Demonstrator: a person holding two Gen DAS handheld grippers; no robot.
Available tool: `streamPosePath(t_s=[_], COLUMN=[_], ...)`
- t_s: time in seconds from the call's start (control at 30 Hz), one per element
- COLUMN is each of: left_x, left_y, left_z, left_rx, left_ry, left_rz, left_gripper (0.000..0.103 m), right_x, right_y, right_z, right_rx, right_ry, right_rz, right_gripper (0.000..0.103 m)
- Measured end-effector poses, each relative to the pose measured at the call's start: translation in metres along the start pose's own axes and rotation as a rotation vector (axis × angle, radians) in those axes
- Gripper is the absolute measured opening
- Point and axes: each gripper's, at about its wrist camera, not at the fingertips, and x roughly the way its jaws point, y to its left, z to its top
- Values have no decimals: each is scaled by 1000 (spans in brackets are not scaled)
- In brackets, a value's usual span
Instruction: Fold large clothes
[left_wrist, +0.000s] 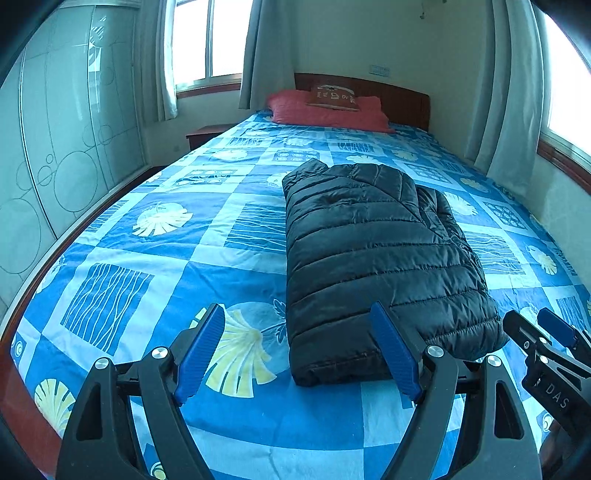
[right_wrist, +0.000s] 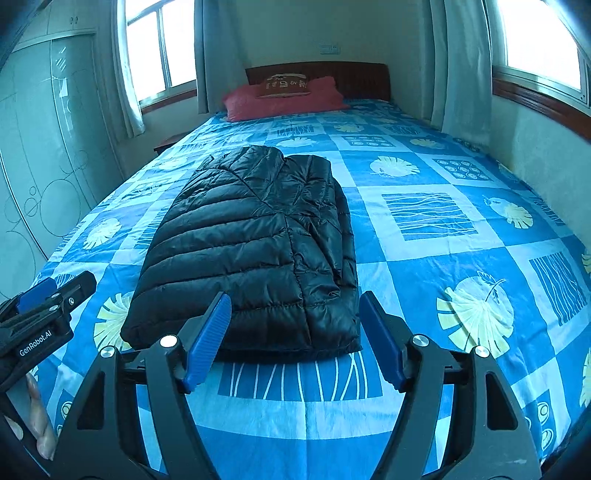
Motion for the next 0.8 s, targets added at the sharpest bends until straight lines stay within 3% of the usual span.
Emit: streamPosePath(t_s=[0.8], left_x=[-13], left_y=[-3], left_z=[0], left_rx=[5], left_ry=[-21], left_rz=[-4], left_gripper=[80], right_x=[-17], right_y=[3], right_z=[2], right_rx=[-8], right_ry=[-47], right_rz=[0], right_gripper=[72])
